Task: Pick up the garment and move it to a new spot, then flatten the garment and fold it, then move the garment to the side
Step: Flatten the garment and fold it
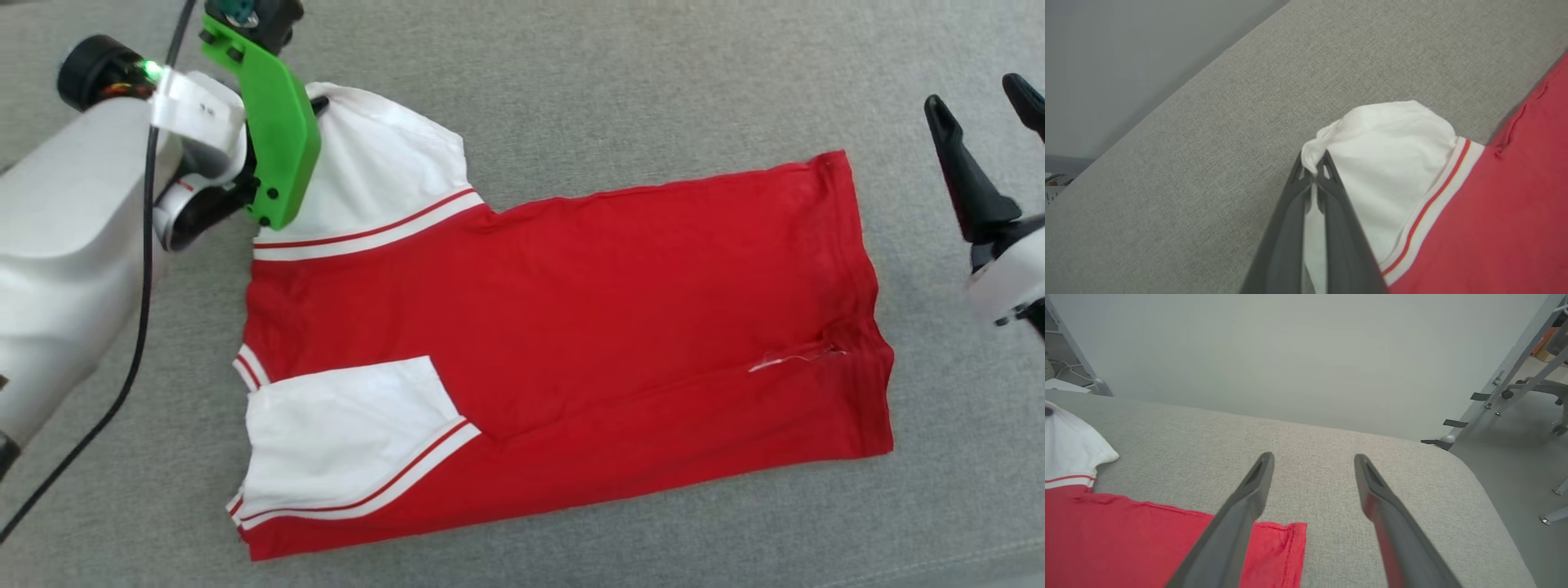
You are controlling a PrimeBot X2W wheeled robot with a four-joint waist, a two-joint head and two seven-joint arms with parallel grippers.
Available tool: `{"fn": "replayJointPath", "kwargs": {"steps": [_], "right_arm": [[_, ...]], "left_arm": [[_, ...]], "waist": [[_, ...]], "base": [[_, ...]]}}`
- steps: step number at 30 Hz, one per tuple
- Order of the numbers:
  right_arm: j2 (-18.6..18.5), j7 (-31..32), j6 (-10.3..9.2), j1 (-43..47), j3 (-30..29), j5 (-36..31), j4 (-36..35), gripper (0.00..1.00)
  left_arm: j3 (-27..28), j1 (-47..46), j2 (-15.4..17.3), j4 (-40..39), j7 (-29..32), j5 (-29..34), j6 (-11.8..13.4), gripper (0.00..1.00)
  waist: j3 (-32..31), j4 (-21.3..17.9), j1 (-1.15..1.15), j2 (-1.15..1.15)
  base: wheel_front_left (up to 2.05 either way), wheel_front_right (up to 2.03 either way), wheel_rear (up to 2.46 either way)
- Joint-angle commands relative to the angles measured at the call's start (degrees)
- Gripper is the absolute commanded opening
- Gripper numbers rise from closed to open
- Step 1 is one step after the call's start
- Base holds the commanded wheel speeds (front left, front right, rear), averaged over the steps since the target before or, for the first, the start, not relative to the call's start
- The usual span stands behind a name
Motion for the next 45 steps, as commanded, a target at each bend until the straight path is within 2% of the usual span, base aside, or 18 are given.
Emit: {"fn": "replayJointPath", "kwargs": {"steps": [1,8,11,14,24,28,36,37,45], "right_arm": [[-1.88,3.24,-0.03,-1.74,0.69,2.09,0.86,1.00],[-11.62,25.38,-0.03,-6.99,5.83,12.83,6.47,1.00],[-13.33,31.52,-0.03,-9.22,7.71,15.20,8.55,1.00],[-13.45,35.66,-0.03,-11.48,9.65,16.13,10.92,1.00],[-10.27,37.33,-0.03,-17.76,15.49,13.04,21.74,1.00],[-9.55,35.70,-0.03,-18.42,18.46,11.60,25.71,1.00],[-8.62,33.13,-0.03,-17.56,23.21,13.26,31.66,1.00],[-8.76,32.81,-0.03,-17.55,23.66,13.79,31.91,0.00],[-10.19,24.36,-0.03,-17.69,23.27,16.81,31.07,0.00]], "left_arm": [[-0.14,1.36,-0.34,-0.33,-1.46,0.19,-0.14,0.00],[-0.54,2.35,-1.30,-2.46,-5.53,1.43,-0.14,0.00],[-0.63,2.03,-1.52,-3.36,-6.32,2.19,-0.12,0.00],[-0.51,1.42,-1.88,-4.29,-7.09,2.72,0.02,0.00],[-0.02,-1.24,-2.42,-6.60,-8.36,4.14,0.43,0.00],[0.10,-2.02,-2.46,-7.21,-8.86,4.66,0.60,0.00],[0.10,-1.93,-2.11,-7.24,-9.82,4.88,0.63,0.00],[0.09,-1.72,-2.02,-7.12,-9.98,4.81,0.64,0.00],[0.40,1.00,-0.98,-6.47,-11.89,3.57,0.91,0.00]], "waist": [[-2.01,2.23,0.00,0.00],[-2.39,5.19,0.00,0.00],[-1.72,6.18,0.00,0.00],[-0.66,7.17,0.00,0.00],[3.57,9.38,0.00,0.00],[5.04,9.91,0.00,0.00],[5.57,9.81,0.00,0.00],[5.32,9.66,0.00,0.00],[1.30,8.76,0.00,0.00]], "base": [[0.00,0.00,0.00],[0.00,0.00,0.00],[0.00,0.00,0.00],[0.00,0.00,0.00],[0.00,0.00,0.00],[0.00,0.00,0.00],[0.00,0.00,0.00],[0.00,0.00,0.00],[0.00,0.00,0.00]]}}
